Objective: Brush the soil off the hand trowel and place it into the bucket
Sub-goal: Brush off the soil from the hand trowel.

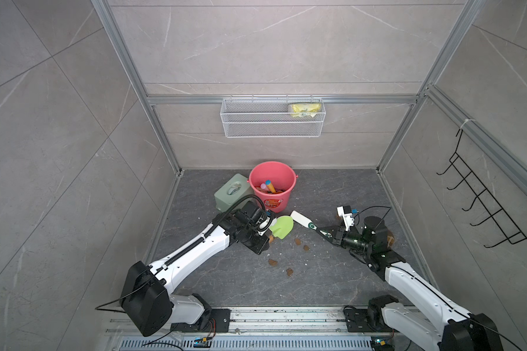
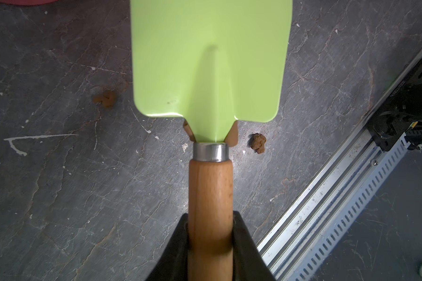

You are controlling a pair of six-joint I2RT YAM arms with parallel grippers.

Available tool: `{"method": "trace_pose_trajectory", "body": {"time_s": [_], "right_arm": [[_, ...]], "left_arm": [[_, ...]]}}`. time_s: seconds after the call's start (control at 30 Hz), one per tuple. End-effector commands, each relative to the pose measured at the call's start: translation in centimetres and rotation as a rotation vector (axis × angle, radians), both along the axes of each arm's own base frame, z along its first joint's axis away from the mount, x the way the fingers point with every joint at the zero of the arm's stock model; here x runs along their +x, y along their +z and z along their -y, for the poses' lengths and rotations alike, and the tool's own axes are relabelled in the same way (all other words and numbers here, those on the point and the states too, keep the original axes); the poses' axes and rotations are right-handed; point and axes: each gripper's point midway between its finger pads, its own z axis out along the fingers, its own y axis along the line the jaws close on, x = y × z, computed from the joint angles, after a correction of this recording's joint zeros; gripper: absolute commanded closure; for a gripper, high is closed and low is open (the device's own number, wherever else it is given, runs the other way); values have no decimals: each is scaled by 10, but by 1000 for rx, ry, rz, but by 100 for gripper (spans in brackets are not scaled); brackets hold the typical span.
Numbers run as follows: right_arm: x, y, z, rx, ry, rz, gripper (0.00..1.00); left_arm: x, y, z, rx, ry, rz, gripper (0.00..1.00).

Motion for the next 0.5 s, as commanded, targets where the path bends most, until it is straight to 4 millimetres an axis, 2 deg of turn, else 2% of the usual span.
{"method": "trace_pose_trajectory", "body": {"time_s": [0.0,0.23,0.37,0.47], "right_arm": [[-9,10,6,-141,13,103,100],[-24,1,5,-399,20,248,100],[-32,-8,-9,-541,64,352,100],[-35,-15,-19,-615,97,436,100]], "left_arm": [[4,21,1,-97,50,-22,100],[6,48,-15,-202,226,-229,100],[-6,64,-16,-209,251,-330,100],[-17,68,-18,-177,249,-410,100]]}}
